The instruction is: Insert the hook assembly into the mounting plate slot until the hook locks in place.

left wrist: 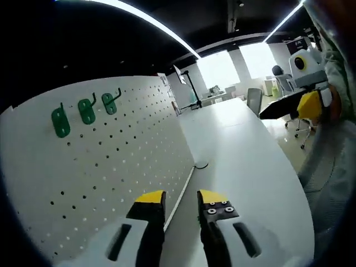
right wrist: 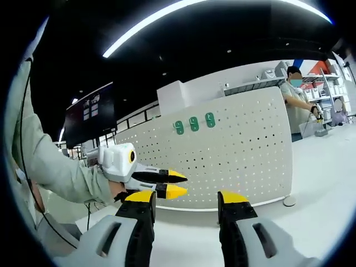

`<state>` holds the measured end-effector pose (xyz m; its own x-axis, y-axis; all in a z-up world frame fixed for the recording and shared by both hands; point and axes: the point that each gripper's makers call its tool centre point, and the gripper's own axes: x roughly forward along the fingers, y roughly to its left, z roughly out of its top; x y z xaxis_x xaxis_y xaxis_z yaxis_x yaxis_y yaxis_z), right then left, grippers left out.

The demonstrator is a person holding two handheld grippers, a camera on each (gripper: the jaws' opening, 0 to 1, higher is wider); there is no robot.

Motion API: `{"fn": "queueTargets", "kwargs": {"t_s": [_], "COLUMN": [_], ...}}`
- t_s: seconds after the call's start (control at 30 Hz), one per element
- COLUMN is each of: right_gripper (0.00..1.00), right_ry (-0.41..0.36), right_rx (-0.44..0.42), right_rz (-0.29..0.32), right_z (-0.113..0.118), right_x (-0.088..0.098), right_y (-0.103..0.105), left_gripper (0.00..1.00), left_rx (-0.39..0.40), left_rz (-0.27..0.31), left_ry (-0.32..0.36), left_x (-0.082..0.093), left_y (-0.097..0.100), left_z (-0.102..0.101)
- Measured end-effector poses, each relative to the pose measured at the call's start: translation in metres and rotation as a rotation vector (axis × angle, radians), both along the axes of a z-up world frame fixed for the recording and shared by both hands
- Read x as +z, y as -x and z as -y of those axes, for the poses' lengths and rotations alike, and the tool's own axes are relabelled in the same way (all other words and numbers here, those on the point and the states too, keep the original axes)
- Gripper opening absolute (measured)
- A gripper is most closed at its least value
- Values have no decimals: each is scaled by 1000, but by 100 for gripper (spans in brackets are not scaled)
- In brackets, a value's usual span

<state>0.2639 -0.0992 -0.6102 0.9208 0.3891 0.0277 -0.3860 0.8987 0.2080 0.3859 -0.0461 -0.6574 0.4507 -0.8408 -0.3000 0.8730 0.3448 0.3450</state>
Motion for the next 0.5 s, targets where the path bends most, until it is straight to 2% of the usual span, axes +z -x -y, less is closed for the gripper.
{"fn": "queueTargets", "kwargs": {"t_s": [0.23,0.3,0.5], "right_gripper": [43,43,42], "right_ry": [-9,-10,-17], "right_rx": [-12,-14,-25], "right_rz": [-2,-3,-5], "right_z": [3,3,6], "right_x": [0,0,-1], "right_y": [-1,-1,-1], "left_gripper": [23,23,21], "left_rx": [-81,-104,-151], "left_rz": [-53,-45,-90], "left_ry": [-89,-122,-165], "left_x": [-32,-40,-57], "left_y": [-1,-3,-11], "left_z": [16,20,35]}}
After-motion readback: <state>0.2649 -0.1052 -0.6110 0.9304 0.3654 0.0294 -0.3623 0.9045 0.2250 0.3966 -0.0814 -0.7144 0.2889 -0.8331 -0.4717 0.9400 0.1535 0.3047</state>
